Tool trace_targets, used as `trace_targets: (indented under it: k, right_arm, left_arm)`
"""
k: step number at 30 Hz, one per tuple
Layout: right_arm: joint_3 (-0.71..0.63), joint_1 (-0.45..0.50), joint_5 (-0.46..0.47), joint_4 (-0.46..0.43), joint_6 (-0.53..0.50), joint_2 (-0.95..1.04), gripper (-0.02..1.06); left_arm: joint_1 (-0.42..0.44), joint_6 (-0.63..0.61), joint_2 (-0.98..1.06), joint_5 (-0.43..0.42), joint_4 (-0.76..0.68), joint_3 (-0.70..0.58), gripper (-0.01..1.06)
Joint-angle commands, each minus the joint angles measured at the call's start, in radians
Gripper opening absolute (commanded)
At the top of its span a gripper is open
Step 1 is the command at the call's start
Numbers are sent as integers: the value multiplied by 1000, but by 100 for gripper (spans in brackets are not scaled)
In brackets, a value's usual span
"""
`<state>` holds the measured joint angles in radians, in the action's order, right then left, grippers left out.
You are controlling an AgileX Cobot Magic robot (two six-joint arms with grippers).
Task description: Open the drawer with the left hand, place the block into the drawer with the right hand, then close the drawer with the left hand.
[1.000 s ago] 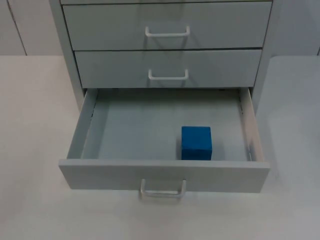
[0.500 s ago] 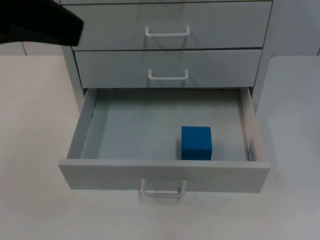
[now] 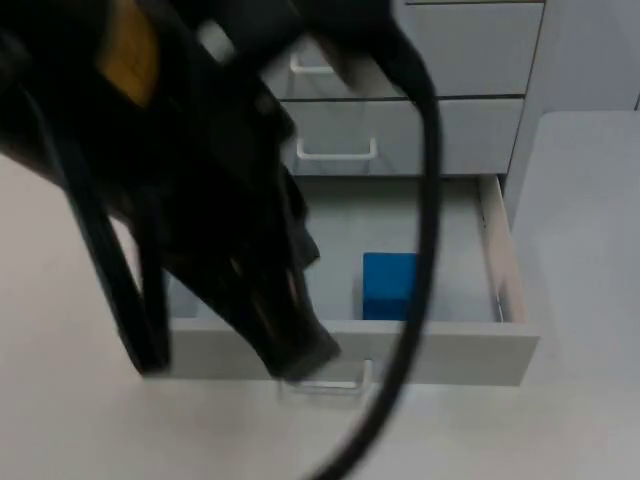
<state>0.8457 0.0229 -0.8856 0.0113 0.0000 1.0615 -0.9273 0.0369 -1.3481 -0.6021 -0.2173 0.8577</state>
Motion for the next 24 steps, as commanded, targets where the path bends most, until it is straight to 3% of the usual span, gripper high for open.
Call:
trace_targets:
  k: [1, 8, 24]
  right_arm:
    - [-2, 2, 8, 1, -9, -7, 77]
    - [-2, 2, 9, -11, -9, -7, 77]
    - [-2, 2, 13, -20, -9, -7, 77]
  left_arm:
    - [-72, -176, -87, 4, -215, 10, 0]
    - [-132, -242, -223, 14, -349, 14, 0]
    - [-132, -453, -510, 55, -713, 16, 0]
